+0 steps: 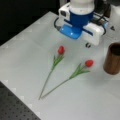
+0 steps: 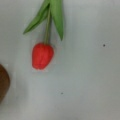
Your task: Flower insertion into a vase
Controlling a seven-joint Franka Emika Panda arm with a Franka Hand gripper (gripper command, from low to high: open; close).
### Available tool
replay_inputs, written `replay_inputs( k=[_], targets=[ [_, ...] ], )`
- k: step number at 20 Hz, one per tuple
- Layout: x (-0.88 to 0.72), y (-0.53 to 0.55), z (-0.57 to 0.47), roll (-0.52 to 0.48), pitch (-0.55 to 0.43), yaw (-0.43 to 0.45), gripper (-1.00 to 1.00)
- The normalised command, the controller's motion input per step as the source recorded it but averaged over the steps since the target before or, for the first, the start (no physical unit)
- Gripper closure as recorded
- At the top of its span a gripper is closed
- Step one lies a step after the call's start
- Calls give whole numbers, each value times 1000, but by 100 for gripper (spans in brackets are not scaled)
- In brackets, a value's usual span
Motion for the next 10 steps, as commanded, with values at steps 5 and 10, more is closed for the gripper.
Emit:
replay_inputs(
  k=[5, 10],
  targets=[
    [488, 36, -153, -6, 78, -98, -100],
    [394, 88, -63, 13, 99, -110, -100]
  ],
)
